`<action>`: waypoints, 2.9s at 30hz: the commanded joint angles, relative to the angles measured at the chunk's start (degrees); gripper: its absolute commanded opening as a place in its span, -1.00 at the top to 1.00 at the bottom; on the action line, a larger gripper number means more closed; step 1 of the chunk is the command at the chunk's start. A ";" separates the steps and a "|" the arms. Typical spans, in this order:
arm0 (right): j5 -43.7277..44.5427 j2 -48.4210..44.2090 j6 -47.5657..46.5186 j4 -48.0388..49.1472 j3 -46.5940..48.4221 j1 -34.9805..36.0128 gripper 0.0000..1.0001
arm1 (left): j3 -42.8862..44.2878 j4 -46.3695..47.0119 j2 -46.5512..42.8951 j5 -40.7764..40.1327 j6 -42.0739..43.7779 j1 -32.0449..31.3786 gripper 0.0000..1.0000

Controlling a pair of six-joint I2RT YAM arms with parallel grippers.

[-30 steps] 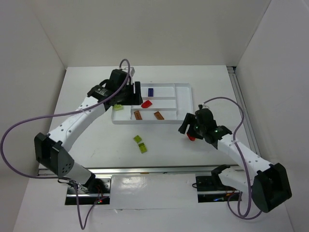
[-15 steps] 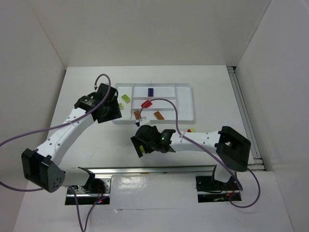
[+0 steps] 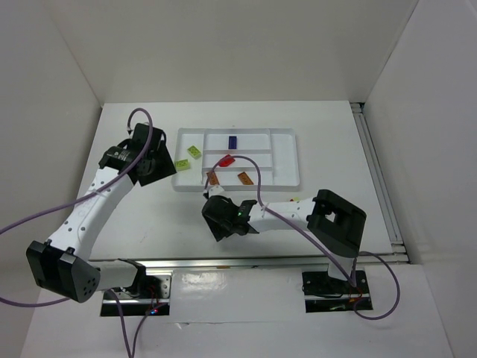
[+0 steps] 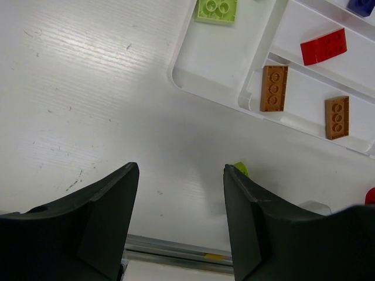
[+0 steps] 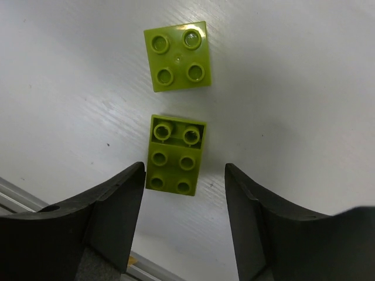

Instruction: Sort the legos into containers by color

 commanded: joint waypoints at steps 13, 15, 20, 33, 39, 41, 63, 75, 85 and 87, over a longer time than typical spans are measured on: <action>8.87 -11.77 2.06 -2.23 0.72 -2.12 0.33 | -0.86 2.40 -0.58 3.64 1.57 0.58 -0.41; 10.10 -15.90 3.29 -4.60 -1.04 -5.70 0.33 | -0.33 2.40 -0.57 3.64 2.09 0.58 -0.41; 8.19 -25.85 1.55 -3.65 -3.34 -19.41 0.33 | -0.85 4.06 0.57 6.01 3.23 0.58 -0.41; 4.13 -5.04 -6.01 6.11 8.61 -44.83 0.33 | -1.91 4.06 1.63 6.54 5.52 -0.47 -0.41; 4.21 3.04 -7.16 6.12 16.17 -46.60 0.33 | -1.91 4.06 1.63 6.54 5.52 -0.47 -0.41; 4.22 4.37 -7.16 5.51 17.31 -47.21 0.15 | -1.91 4.06 2.15 6.54 5.52 -1.00 -0.41; -3.95 -15.14 -9.54 9.62 -4.21 -11.37 -0.86 | 0.99 2.48 -0.83 -0.22 4.38 0.31 -0.46; -7.12 1.03 -12.08 13.15 2.11 -3.71 -0.91 | -0.15 2.48 -2.68 0.30 3.76 1.46 -0.46; -0.62 7.63 -12.79 13.76 5.54 -3.71 -0.47 | -0.68 2.48 -2.68 1.44 4.29 1.46 -0.46; -0.61 7.63 -12.79 13.76 5.54 -3.71 -0.37 | -0.68 2.48 -2.68 1.44 4.29 1.46 -0.46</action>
